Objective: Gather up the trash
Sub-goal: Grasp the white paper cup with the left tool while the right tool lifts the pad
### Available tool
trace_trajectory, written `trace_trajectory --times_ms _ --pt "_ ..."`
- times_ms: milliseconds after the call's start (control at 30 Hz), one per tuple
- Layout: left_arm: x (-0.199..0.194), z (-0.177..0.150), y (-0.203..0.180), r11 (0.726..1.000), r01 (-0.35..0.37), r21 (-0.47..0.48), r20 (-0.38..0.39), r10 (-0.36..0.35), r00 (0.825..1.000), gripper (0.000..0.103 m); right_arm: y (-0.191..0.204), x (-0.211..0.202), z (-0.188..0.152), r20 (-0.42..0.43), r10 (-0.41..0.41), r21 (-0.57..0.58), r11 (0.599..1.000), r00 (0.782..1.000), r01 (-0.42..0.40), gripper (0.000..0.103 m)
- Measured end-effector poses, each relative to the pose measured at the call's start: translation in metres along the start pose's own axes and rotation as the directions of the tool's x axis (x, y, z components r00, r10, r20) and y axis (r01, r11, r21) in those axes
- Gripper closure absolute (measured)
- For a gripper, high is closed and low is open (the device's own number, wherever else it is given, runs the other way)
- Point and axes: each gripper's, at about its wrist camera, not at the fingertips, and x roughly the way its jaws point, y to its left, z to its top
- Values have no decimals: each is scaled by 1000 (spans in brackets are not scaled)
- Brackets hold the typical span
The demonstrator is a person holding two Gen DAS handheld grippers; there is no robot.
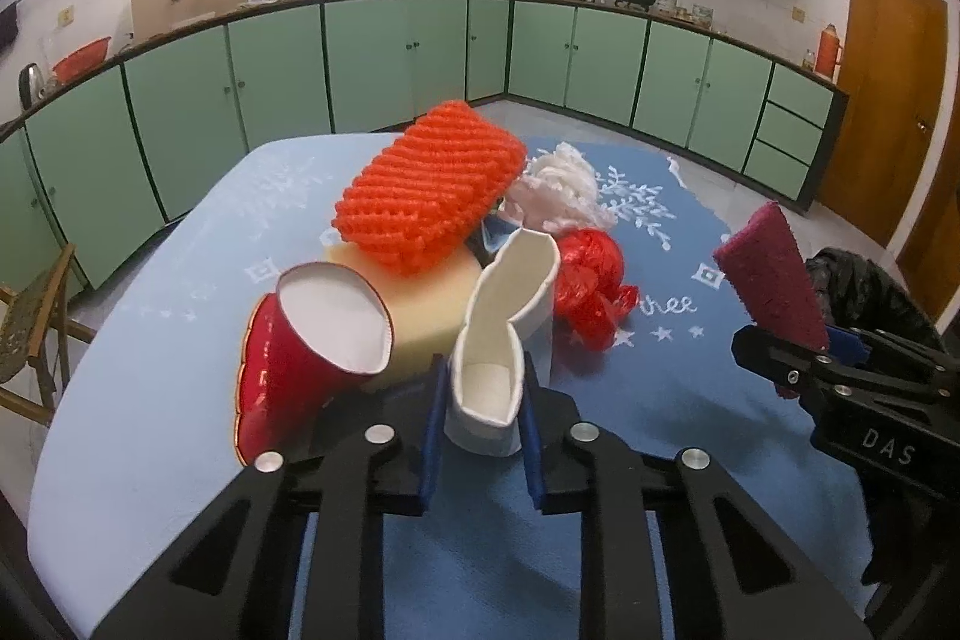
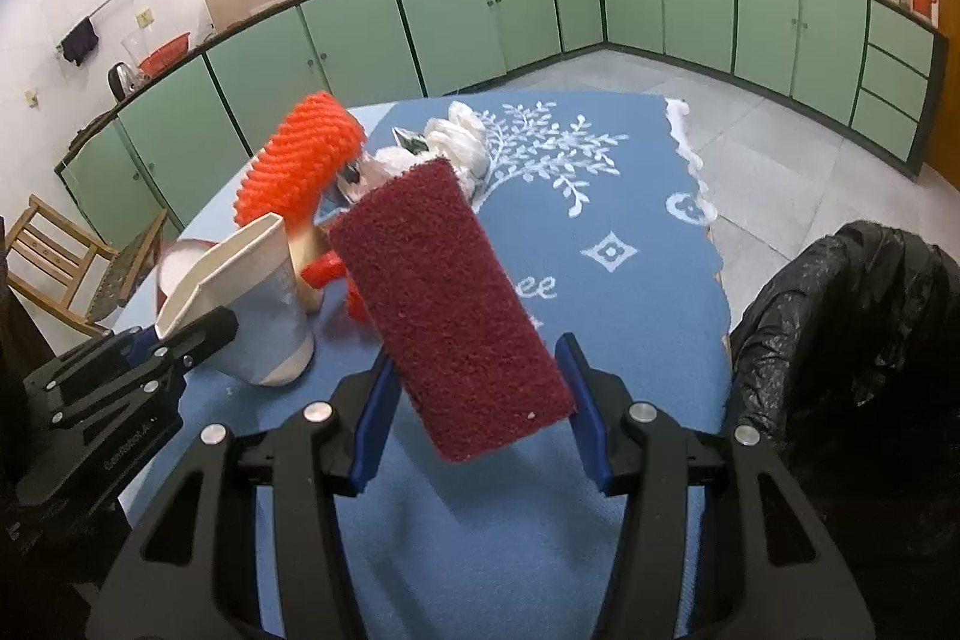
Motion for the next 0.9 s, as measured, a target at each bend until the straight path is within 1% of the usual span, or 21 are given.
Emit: trace_trajectory --times_ms 300,600,800,900 --pt "-26 18 -13 1000 13 23 60 -15 998 82 -2 -30 15 63 7 24 1000 998 -8 53" --pt "-49 37 -29 998 42 46 113 -47 992 82 -18 -68 23 128 -22 58 998 992 15 53" --pt "-60 47 -49 995 81 66 136 -90 987 82 -37 -96 20 165 -53 99 994 985 37 53" --pt "-65 54 -65 990 115 81 150 -126 981 82 -46 -110 19 182 -80 115 992 980 59 53"
